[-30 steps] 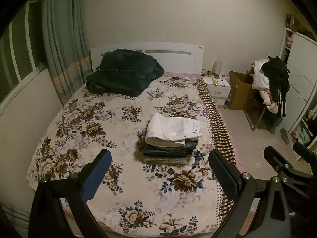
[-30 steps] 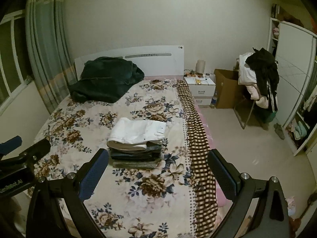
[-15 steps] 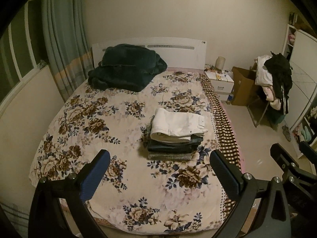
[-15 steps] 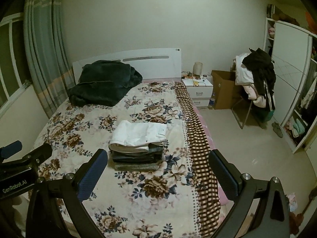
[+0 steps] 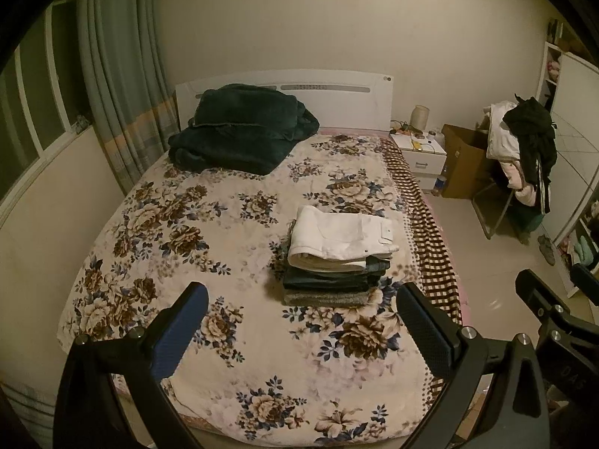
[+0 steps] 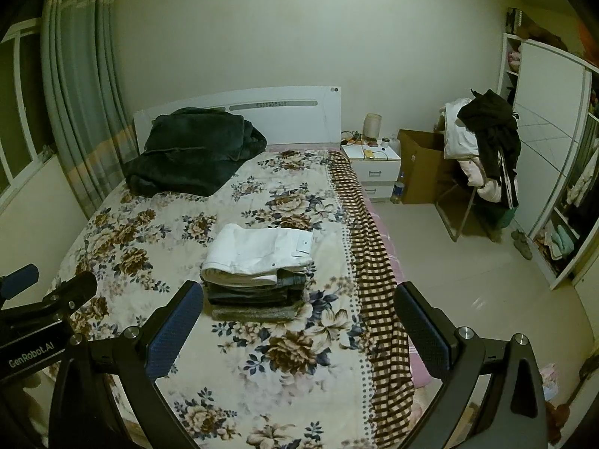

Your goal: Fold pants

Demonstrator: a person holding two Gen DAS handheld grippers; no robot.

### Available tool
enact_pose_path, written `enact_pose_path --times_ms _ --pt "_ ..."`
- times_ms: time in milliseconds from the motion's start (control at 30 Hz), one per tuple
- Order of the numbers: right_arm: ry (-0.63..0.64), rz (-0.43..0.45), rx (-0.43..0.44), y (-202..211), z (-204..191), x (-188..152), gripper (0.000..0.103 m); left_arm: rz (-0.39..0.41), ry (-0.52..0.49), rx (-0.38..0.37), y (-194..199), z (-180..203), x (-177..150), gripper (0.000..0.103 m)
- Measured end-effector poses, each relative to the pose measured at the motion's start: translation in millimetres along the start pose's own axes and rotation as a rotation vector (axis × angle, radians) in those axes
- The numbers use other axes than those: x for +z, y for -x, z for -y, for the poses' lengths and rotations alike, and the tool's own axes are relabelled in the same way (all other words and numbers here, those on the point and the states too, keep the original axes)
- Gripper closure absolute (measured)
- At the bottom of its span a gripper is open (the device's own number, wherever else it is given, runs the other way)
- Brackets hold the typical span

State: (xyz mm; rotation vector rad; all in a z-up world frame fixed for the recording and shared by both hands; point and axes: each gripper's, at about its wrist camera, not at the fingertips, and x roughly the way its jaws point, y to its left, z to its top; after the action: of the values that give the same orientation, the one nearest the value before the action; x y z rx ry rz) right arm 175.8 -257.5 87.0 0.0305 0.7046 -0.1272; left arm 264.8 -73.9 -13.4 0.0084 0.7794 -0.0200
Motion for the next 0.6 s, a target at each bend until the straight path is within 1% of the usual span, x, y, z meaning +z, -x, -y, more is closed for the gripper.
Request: enact_pose_path --times_ms 600 --pt "0.010 -0.002 0.003 -13 0 -2 0.000 0.005 0.005 0.001 -1 -1 9 0.000"
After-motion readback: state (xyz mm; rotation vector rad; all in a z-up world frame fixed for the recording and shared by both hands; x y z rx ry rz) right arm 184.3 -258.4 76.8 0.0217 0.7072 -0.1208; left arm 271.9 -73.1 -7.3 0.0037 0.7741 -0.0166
